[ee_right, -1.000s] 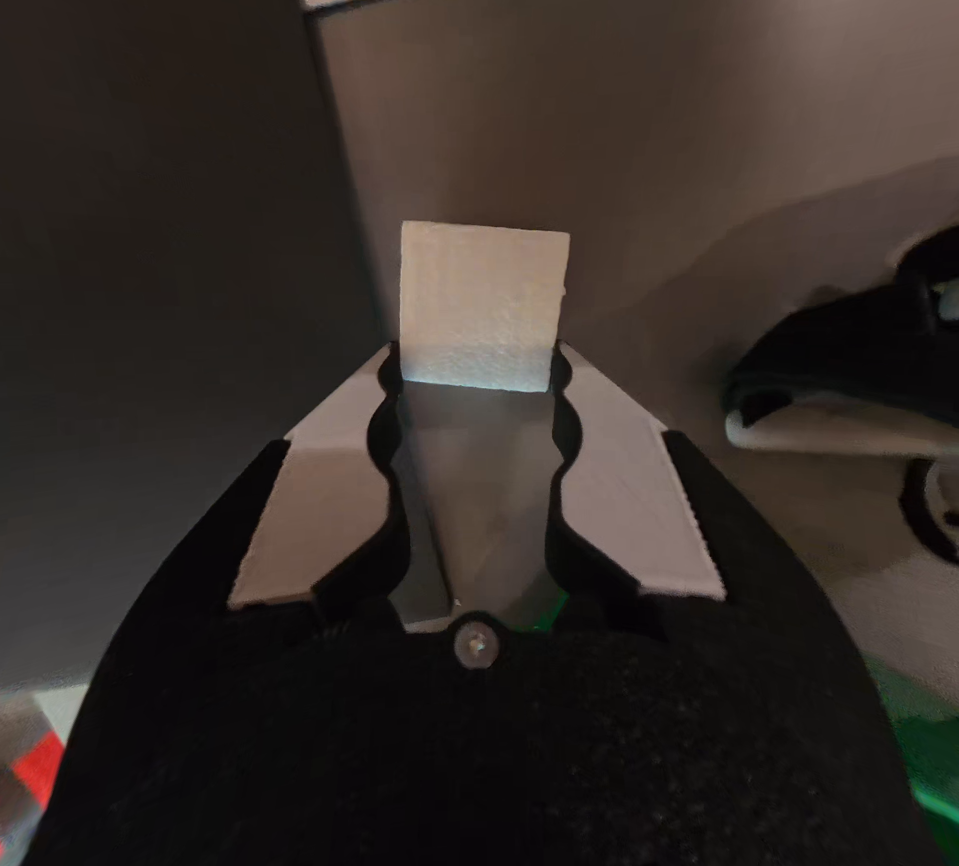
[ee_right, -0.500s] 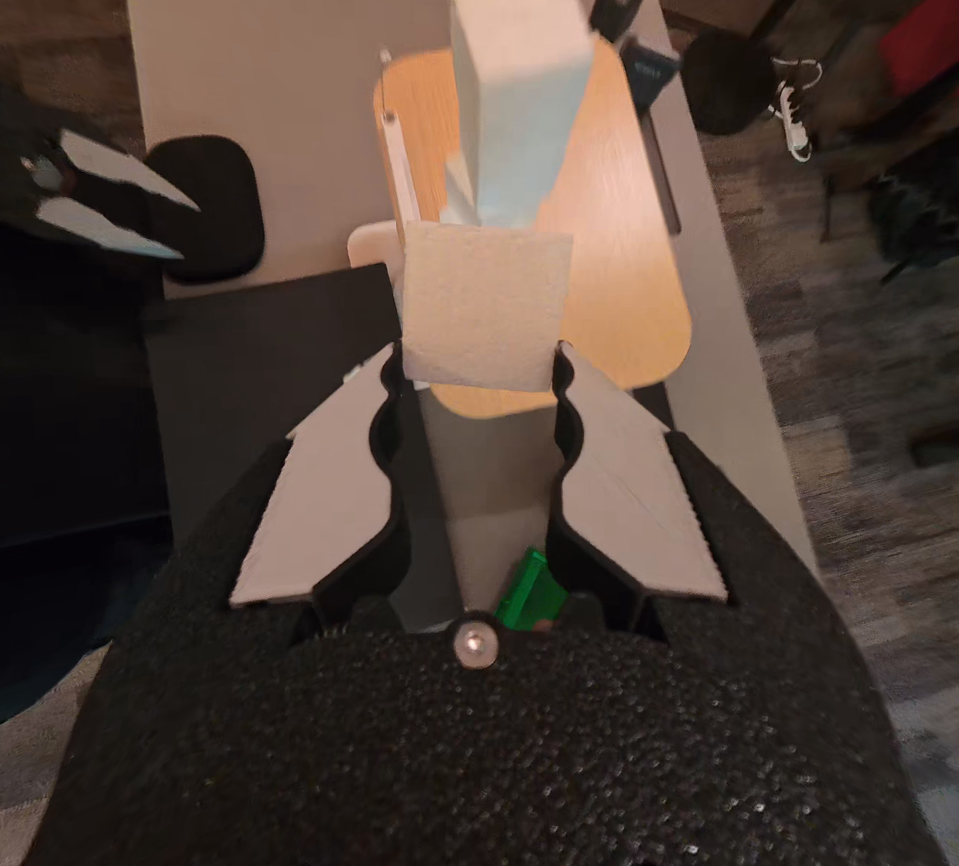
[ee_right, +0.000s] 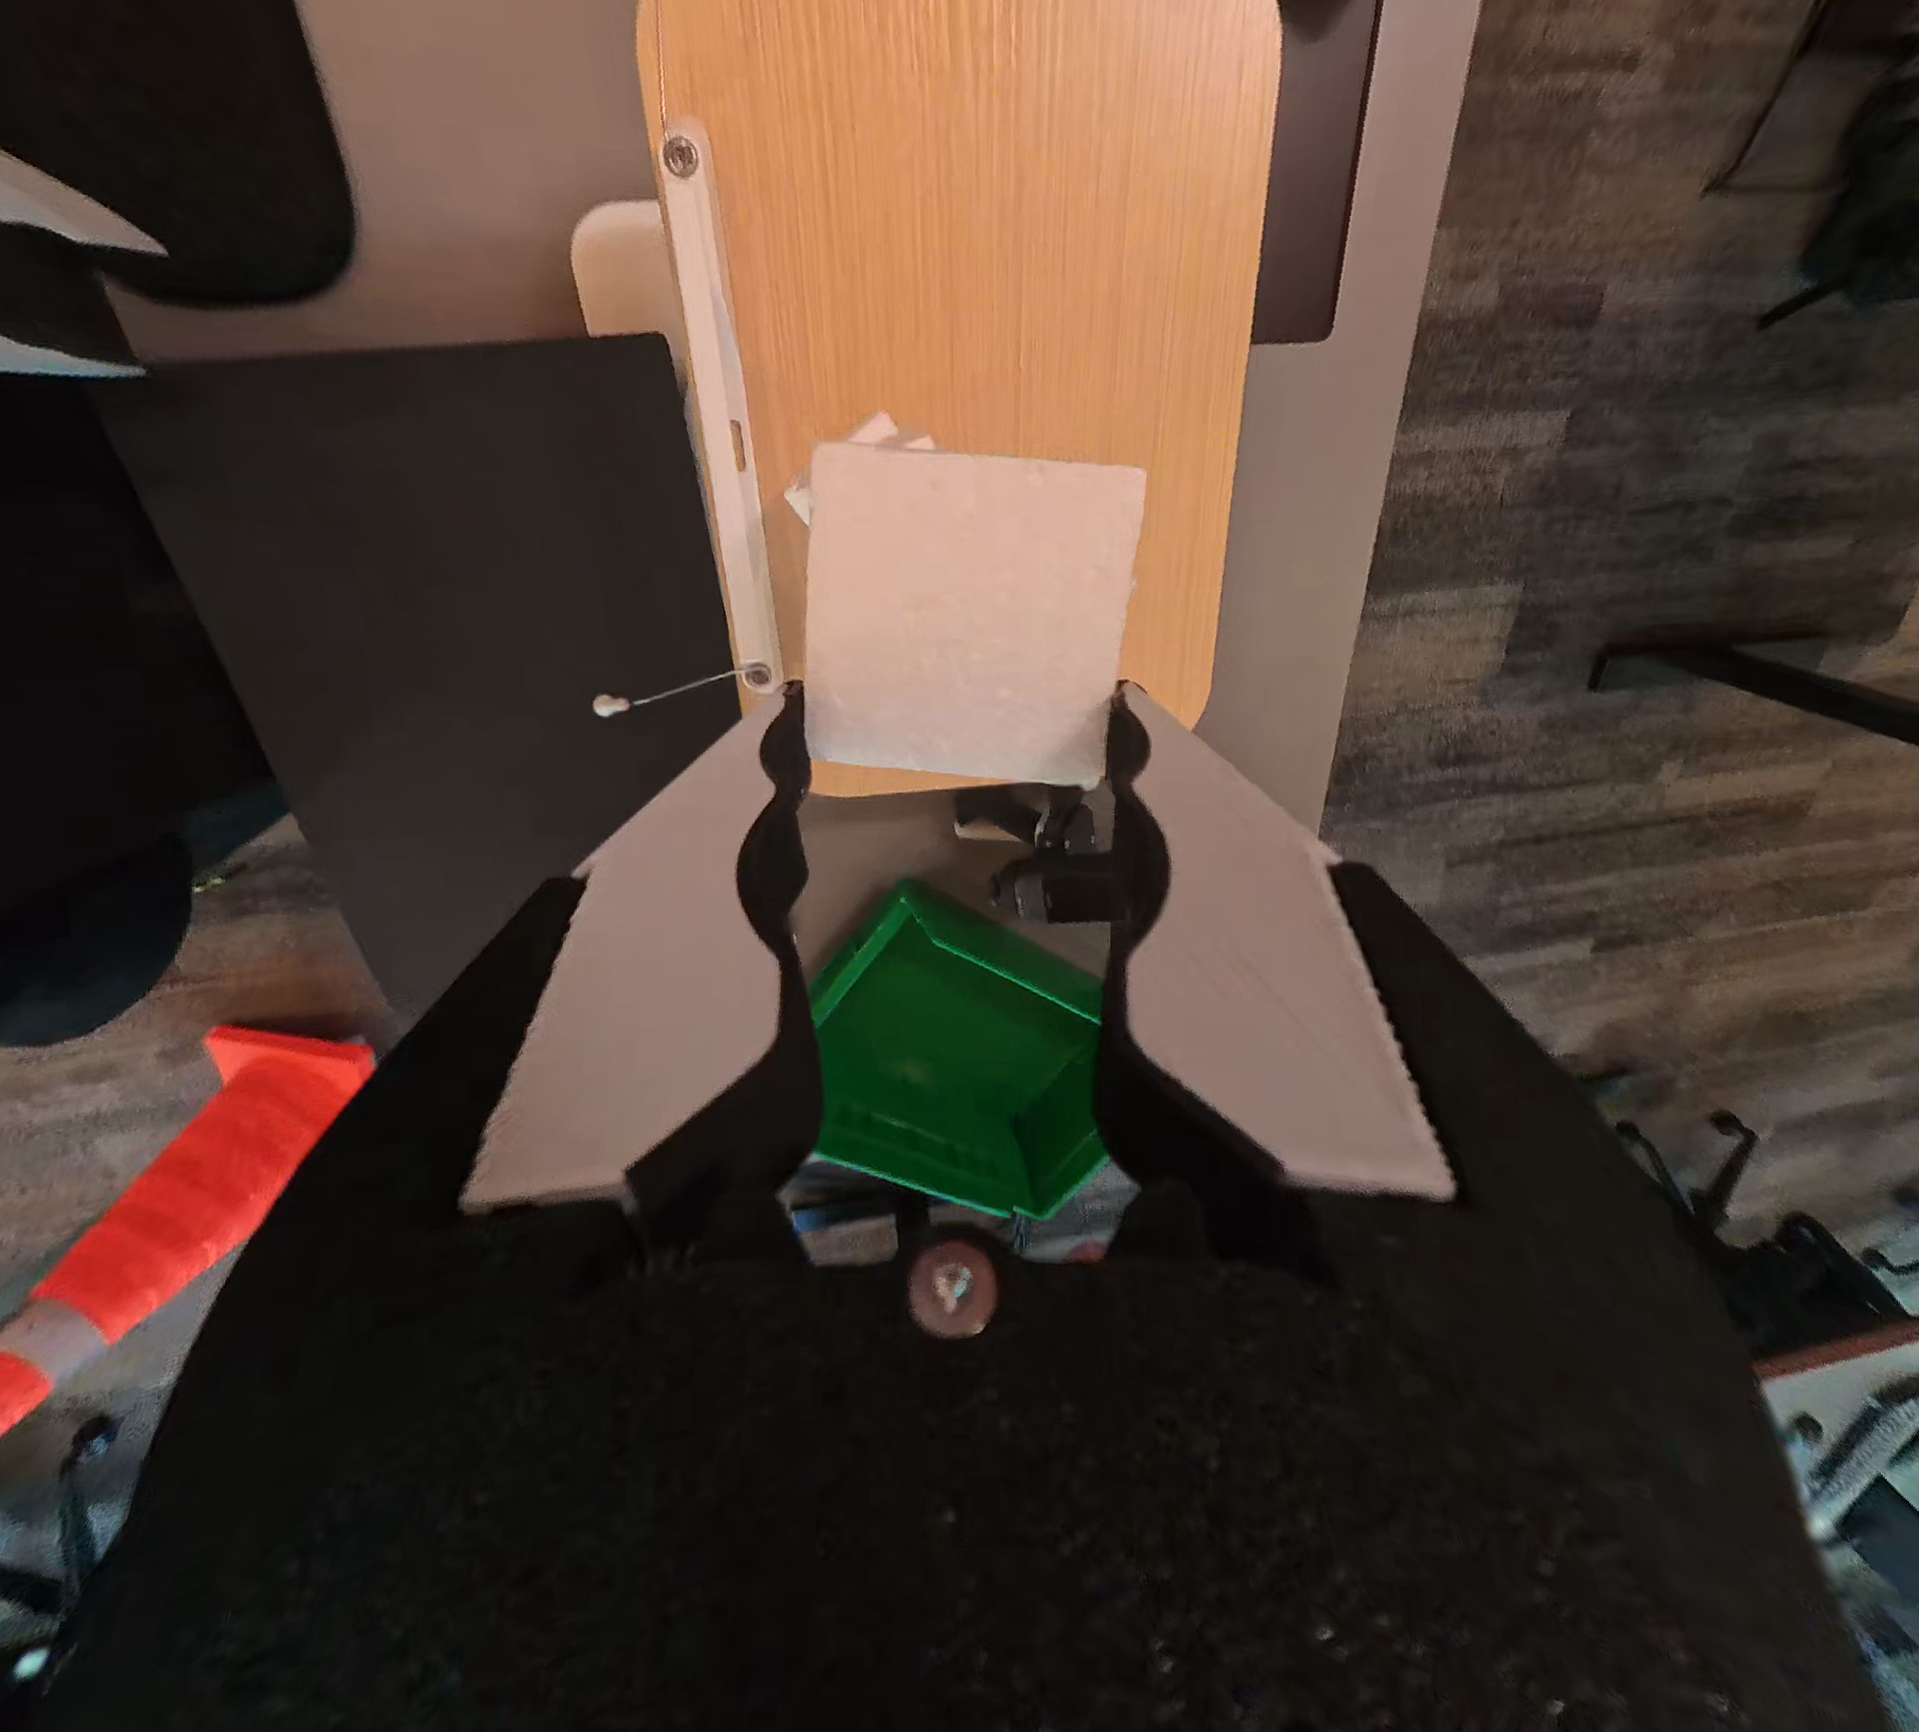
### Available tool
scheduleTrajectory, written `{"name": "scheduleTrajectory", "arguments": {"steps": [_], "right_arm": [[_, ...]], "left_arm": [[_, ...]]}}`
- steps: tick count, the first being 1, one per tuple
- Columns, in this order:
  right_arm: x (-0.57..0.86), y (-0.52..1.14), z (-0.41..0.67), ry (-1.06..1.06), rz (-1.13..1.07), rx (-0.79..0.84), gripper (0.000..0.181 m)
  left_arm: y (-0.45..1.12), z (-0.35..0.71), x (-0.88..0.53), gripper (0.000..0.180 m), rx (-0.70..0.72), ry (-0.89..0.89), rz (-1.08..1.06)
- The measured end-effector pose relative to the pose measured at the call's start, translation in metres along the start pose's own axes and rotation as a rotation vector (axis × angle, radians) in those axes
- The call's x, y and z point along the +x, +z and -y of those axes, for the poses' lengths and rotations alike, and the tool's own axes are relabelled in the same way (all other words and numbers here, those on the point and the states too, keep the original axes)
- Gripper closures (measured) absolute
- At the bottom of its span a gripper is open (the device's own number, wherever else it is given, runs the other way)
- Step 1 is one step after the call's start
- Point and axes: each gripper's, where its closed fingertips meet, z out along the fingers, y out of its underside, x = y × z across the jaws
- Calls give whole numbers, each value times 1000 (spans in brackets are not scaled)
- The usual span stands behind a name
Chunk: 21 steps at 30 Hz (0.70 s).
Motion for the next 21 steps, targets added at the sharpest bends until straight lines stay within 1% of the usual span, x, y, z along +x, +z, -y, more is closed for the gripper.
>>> {"name": "scheduleTrajectory", "arguments": {"steps": [4,10,13,18,21], "right_arm": [[0,13,-6,4,9,-59,123],[0,9,-6,-4,23,-40,122],[-1,6,-7,3,26,-23,117],[-3,-7,-11,45,31,85,104],[-5,-24,-24,130,4,228,102]], "left_arm": [[-1,1,0,137,11,-16,-12],[0,0,-1,137,6,-23,-16],[0,0,-1,137,7,-28,-19],[1,0,-1,134,5,-31,-24],[0,0,0,131,7,-31,-28]]}}
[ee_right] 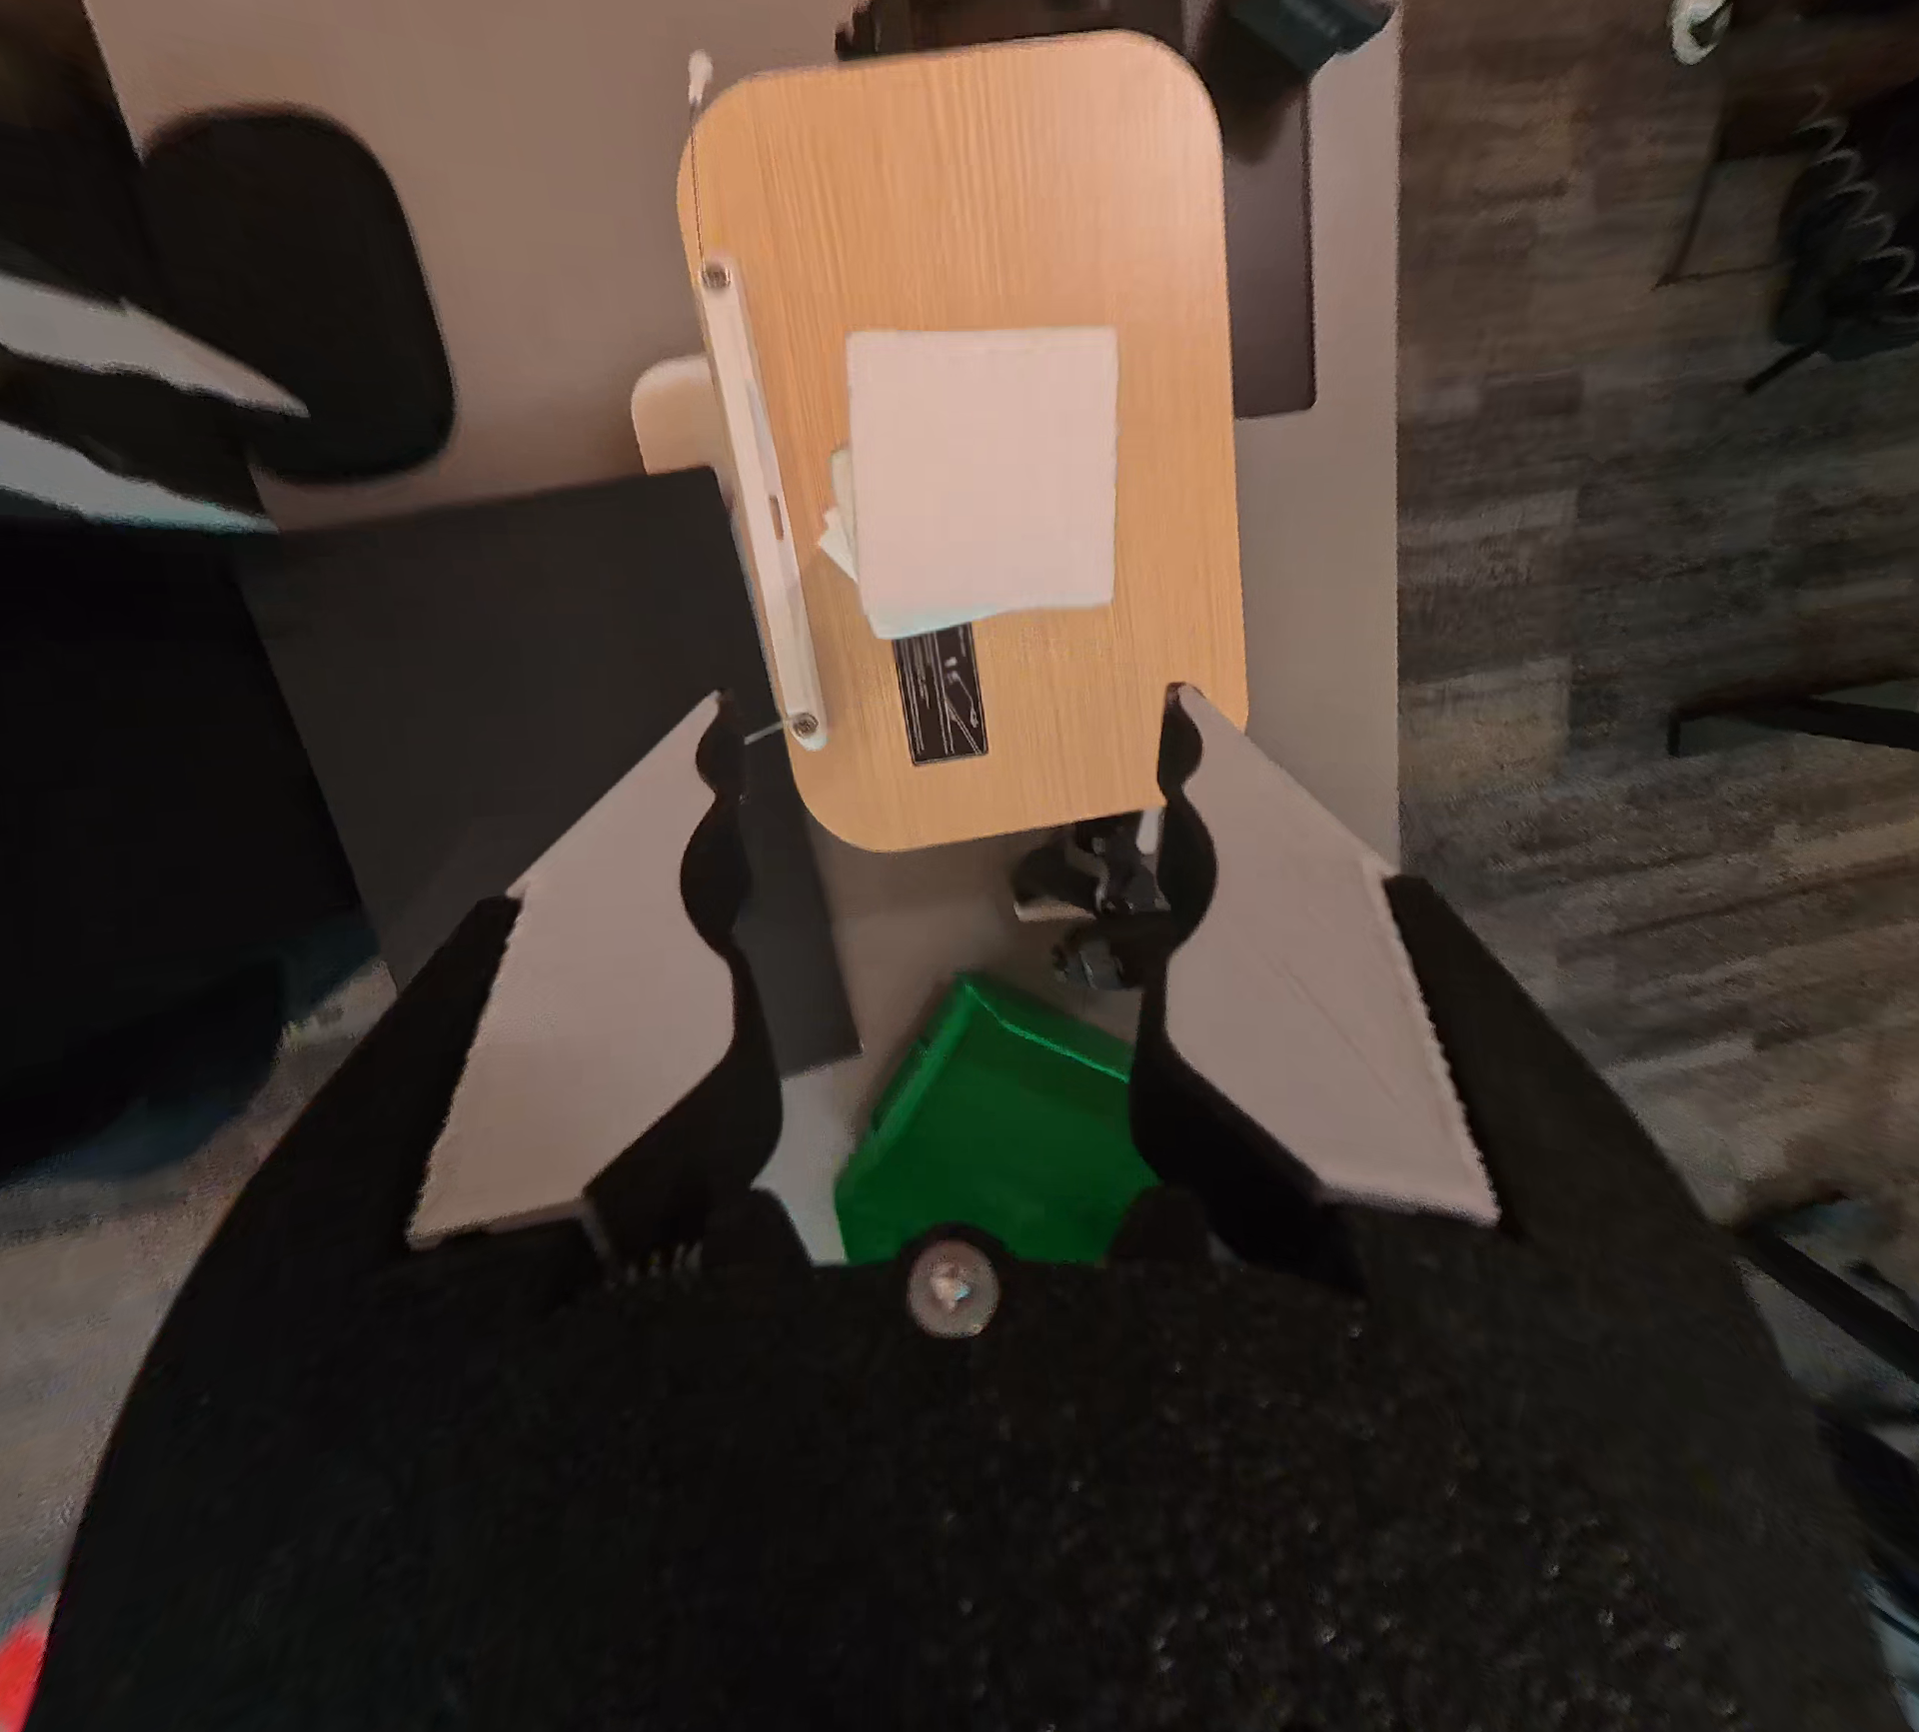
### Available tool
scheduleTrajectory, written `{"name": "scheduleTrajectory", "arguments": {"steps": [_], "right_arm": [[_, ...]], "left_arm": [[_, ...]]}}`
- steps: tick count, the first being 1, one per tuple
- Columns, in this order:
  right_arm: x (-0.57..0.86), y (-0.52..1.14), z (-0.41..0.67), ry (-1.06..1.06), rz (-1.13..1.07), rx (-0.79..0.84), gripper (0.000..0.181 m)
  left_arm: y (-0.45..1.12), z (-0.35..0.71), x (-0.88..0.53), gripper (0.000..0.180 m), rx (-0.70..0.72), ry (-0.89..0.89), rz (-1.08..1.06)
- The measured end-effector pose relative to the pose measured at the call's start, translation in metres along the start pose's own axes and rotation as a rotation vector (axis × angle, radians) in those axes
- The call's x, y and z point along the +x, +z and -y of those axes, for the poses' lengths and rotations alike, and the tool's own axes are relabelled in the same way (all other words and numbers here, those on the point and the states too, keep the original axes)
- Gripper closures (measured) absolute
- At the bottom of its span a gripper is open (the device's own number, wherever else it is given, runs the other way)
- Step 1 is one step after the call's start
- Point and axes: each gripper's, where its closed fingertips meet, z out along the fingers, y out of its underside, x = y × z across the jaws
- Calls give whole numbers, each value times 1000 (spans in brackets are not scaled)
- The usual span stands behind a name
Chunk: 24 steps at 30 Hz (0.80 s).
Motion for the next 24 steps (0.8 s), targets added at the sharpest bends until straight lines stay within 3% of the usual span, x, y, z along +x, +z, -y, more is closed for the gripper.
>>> {"name": "scheduleTrajectory", "arguments": {"steps": [7,10,14,18,21,24], "right_arm": [[-47,-10,-111,311,0,404,110],[-78,21,-189,463,21,439,113],[-117,60,-282,622,7,418,117],[-145,79,-335,677,-59,456,143],[-150,83,-363,756,-150,474,147],[-152,71,-380,777,-282,520,150]], "left_arm": [[-13,14,1,130,37,-89,-67],[-29,45,-14,138,103,-181,-136],[-35,119,-87,143,156,-199,-75],[10,188,-159,158,56,-126,-8],[62,202,-195,180,-119,-119,9],[97,186,-210,180,-320,-203,36]]}}
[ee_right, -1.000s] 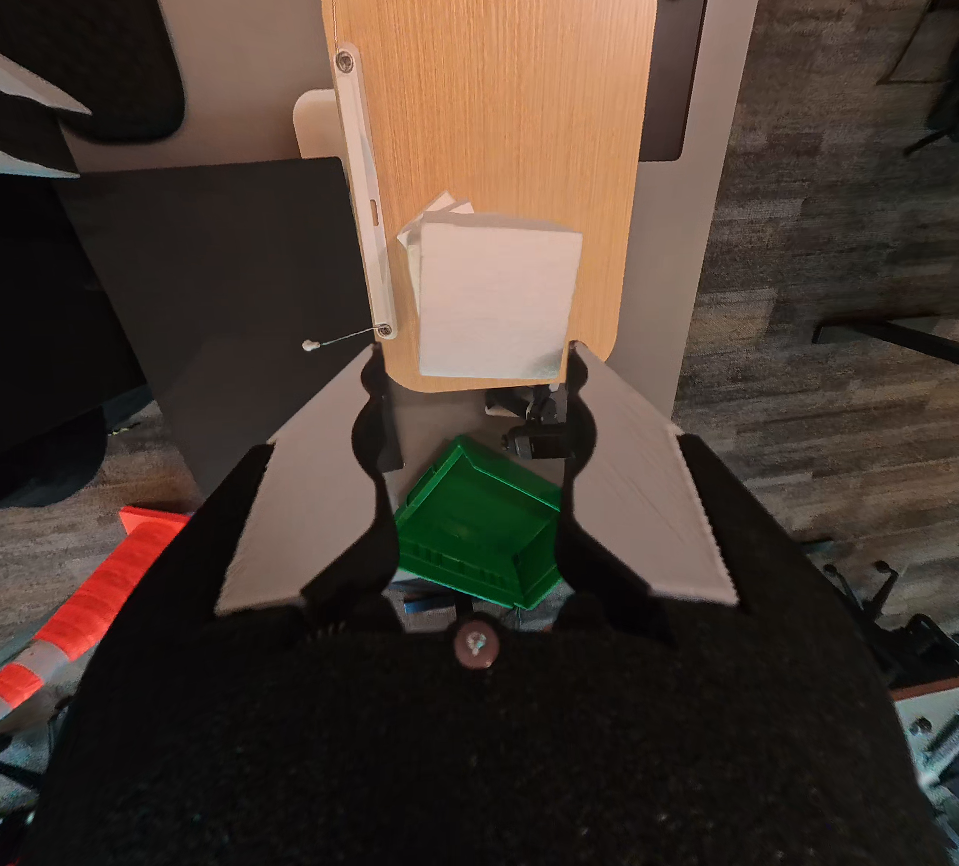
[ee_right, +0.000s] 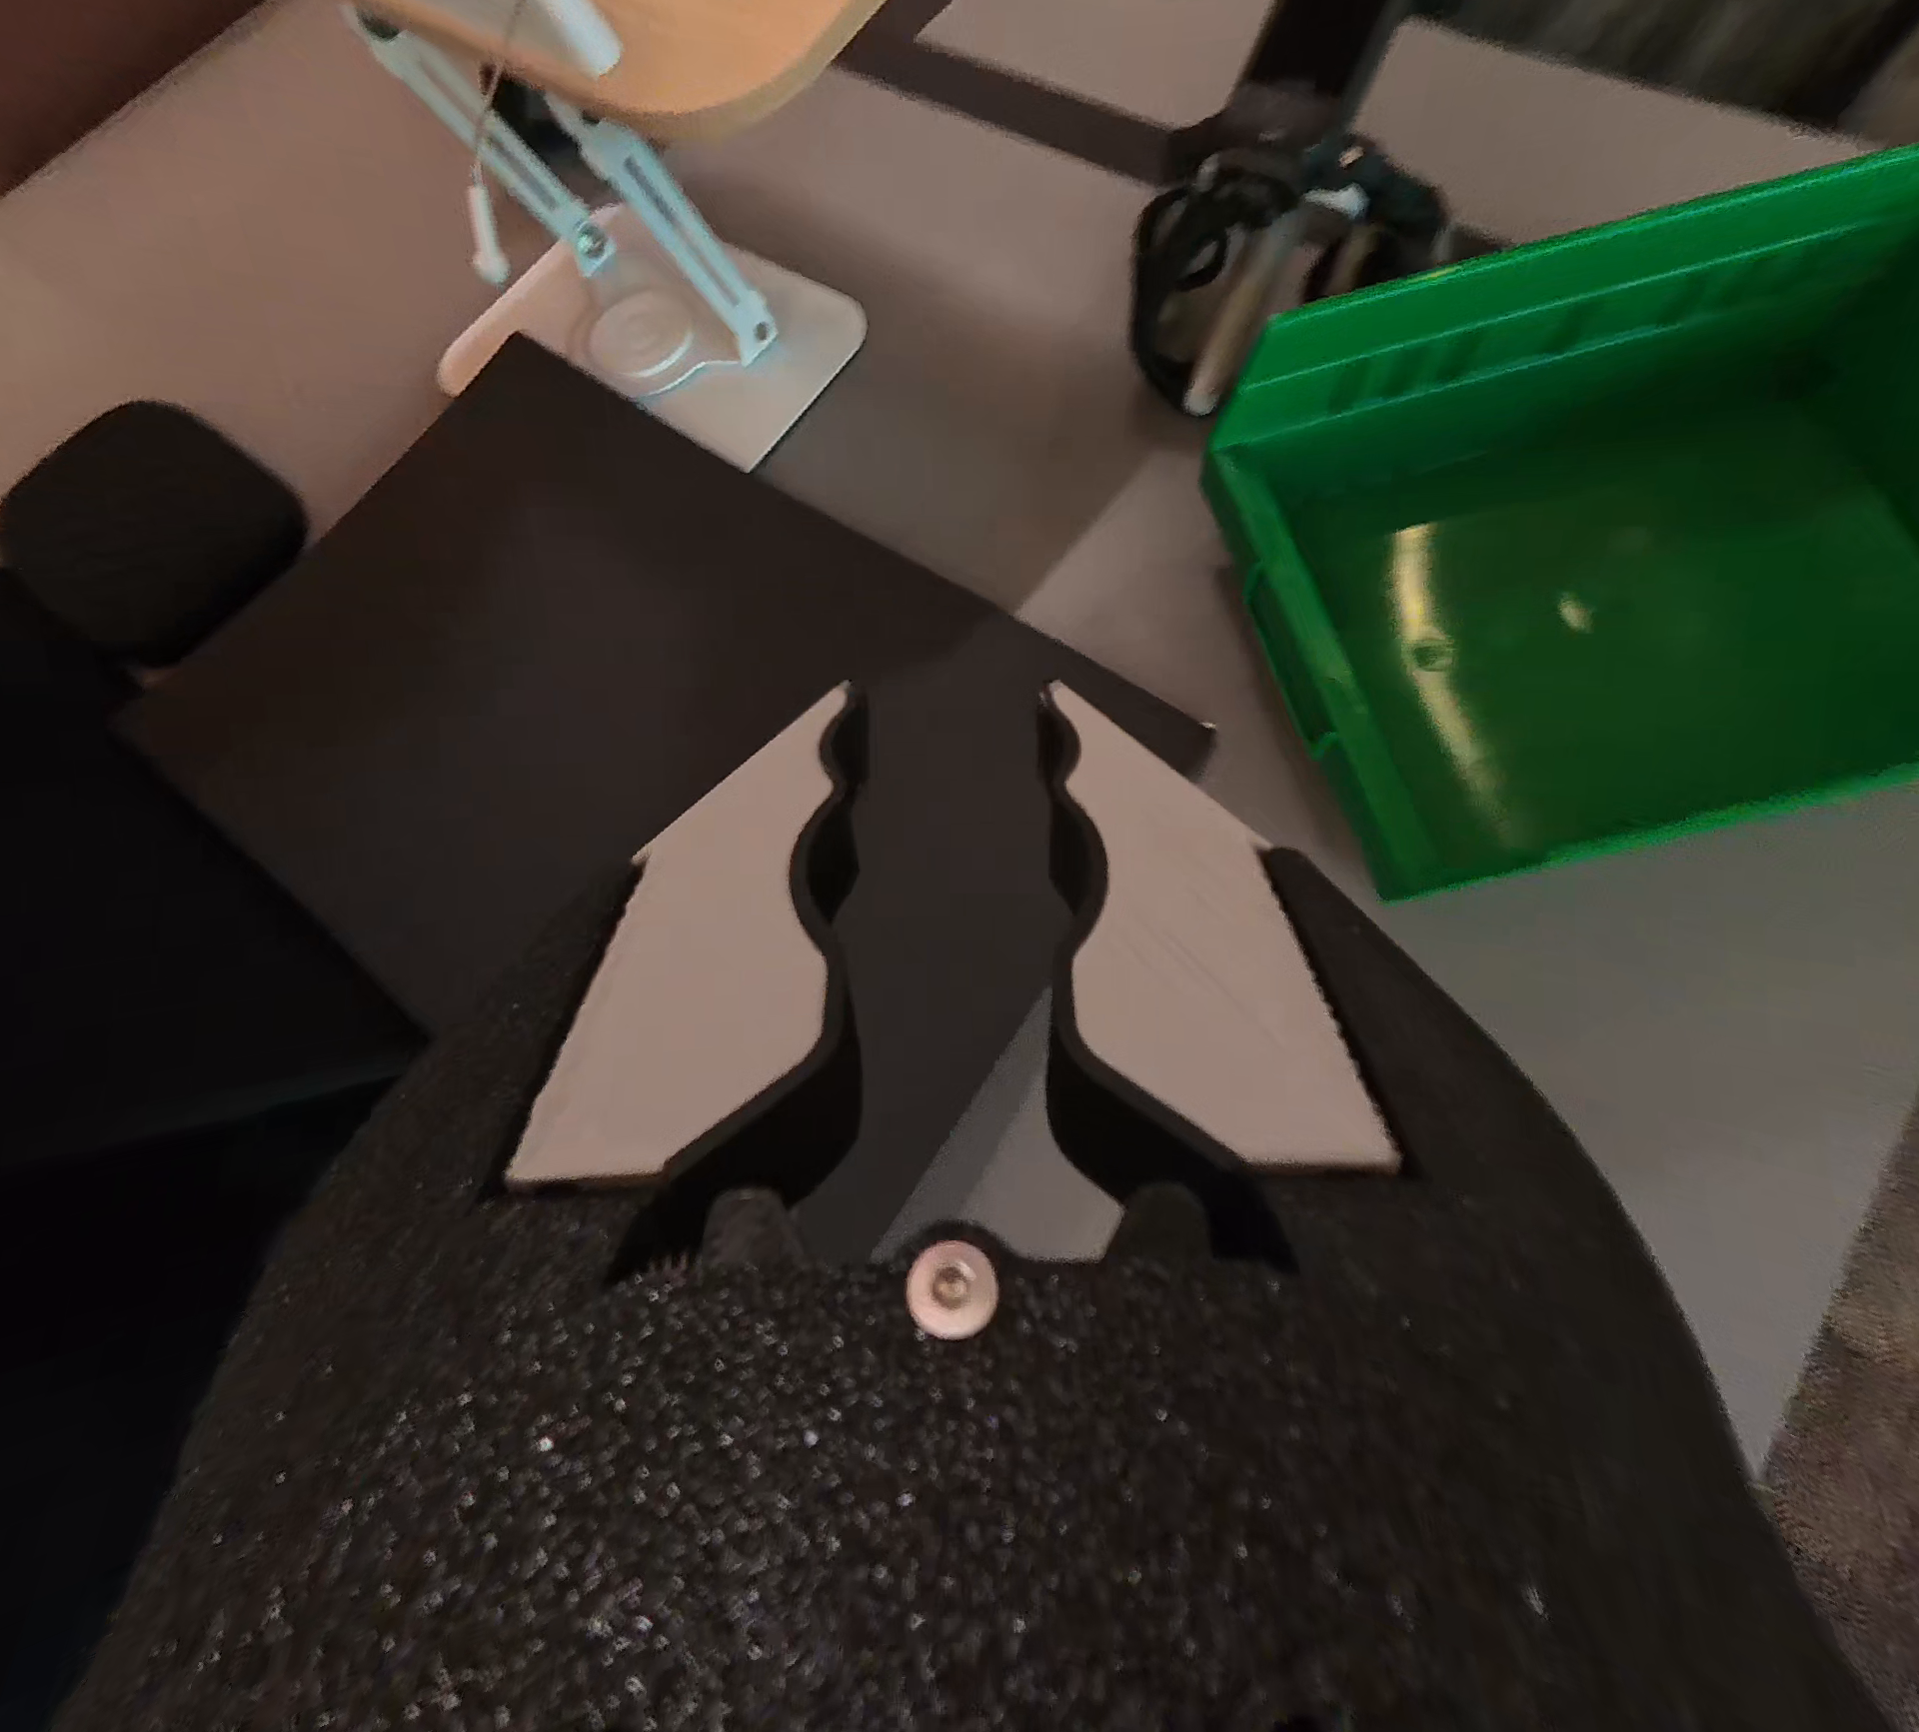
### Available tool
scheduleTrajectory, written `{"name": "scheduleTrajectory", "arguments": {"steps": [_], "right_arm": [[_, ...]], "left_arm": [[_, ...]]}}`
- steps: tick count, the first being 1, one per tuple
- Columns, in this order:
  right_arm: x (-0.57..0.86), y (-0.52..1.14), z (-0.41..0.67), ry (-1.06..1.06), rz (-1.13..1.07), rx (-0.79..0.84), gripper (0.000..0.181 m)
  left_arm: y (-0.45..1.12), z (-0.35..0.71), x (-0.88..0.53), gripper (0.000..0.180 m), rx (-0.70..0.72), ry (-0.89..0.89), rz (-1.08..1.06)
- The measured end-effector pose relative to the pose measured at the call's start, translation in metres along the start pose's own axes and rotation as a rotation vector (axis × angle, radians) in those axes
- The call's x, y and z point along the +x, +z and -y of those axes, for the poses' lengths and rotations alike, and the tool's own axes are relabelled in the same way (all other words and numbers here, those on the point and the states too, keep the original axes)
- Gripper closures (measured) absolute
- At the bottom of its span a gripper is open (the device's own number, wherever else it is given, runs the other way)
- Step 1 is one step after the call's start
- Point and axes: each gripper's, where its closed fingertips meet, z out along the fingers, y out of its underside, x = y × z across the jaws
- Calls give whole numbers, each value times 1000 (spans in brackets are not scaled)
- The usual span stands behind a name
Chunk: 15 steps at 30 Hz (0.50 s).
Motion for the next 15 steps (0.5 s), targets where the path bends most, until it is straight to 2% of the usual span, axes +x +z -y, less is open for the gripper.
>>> {"name": "scheduleTrajectory", "arguments": {"steps": [2,5,9,11,15], "right_arm": [[6,-14,-2,-4,-61,52,159],[15,-31,-15,-4,-125,53,161],[29,-46,-28,-2,-186,20,161],[39,-54,-21,1,-245,56,161],[55,-53,10,-15,-306,140,163]], "left_arm": [[10,0,1,180,-50,-61,-7],[17,4,10,180,-58,-75,2],[27,21,43,180,-22,-90,-64],[29,39,76,180,23,-122,-170],[16,78,142,180,136,30,-262]]}}
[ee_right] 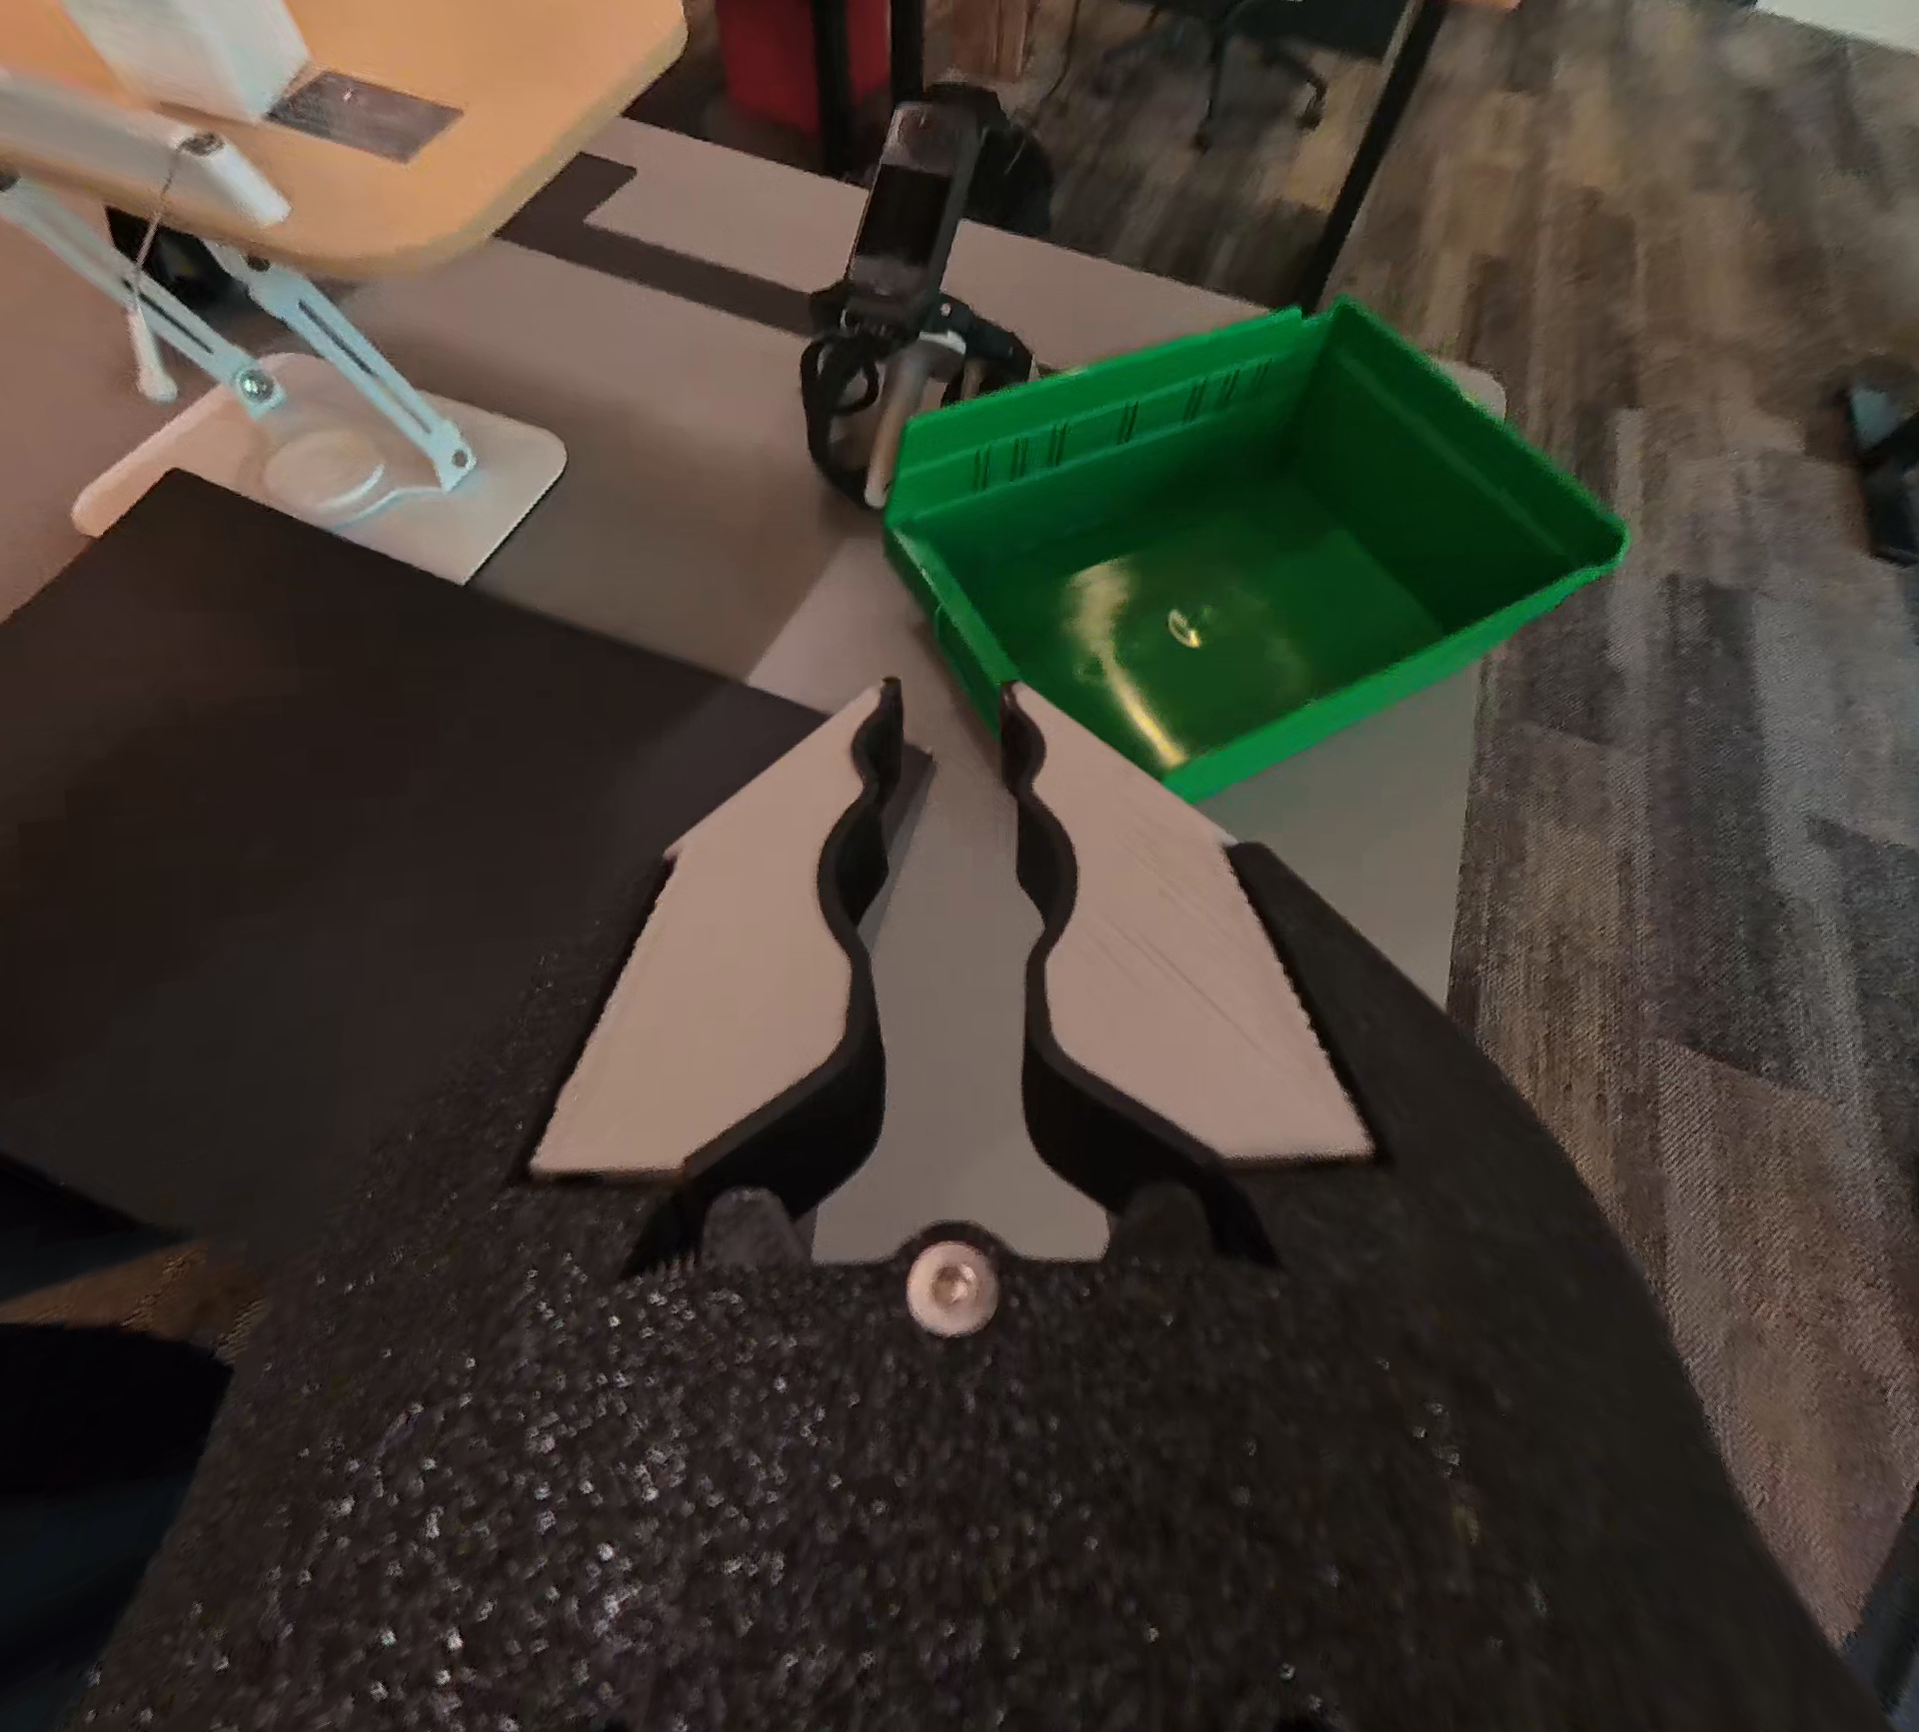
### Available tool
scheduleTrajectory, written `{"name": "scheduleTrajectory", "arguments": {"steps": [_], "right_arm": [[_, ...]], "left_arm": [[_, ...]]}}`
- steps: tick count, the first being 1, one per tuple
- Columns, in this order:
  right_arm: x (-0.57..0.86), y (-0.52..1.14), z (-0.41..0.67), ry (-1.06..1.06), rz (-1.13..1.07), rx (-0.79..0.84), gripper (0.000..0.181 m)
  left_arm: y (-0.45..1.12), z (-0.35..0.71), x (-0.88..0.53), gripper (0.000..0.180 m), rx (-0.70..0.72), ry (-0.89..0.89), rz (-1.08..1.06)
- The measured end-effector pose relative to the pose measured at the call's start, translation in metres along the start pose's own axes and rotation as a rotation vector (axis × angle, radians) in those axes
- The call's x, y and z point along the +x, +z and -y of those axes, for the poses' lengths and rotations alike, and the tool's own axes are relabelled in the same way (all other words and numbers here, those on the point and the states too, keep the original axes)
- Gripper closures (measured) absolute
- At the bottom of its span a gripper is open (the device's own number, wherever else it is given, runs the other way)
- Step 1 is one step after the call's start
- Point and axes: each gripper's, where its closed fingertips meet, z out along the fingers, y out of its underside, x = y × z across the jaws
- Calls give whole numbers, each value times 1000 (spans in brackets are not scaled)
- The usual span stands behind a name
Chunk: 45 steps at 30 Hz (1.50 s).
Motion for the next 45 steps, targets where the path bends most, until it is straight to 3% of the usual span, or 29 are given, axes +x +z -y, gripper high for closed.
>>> {"name": "scheduleTrajectory", "arguments": {"steps": [4,9,12,18,21,26,29,32,39,43,45], "right_arm": [[3,44,23,-32,50,-37,161],[-17,116,-4,-29,159,-234,157],[-41,146,-50,-8,209,-370,164],[-88,174,-116,-41,235,-507,158],[-97,169,-118,-59,230,-492,158],[-129,148,-59,8,395,-292,123],[-152,142,18,-150,505,-164,118],[-160,164,91,-331,536,-161,103],[-173,240,133,-676,591,-481,99],[-174,247,108,-780,599,-702,125],[-175,243,110,-783,584,-706,125]], "left_arm": [[-8,15,41,180,40,120,-58],[-35,-1,60,180,79,186,-76],[-55,-29,76,180,96,204,-98],[-73,-127,131,180,69,211,-176],[-66,-182,154,174,11,194,-224],[-47,-259,171,165,-126,210,-241],[-45,-274,178,165,-108,224,-251],[-41,-282,179,162,-62,230,-234],[-38,-295,173,163,37,218,-172],[-37,-298,167,165,54,221,-132],[-37,-295,167,165,67,223,-137]]}}
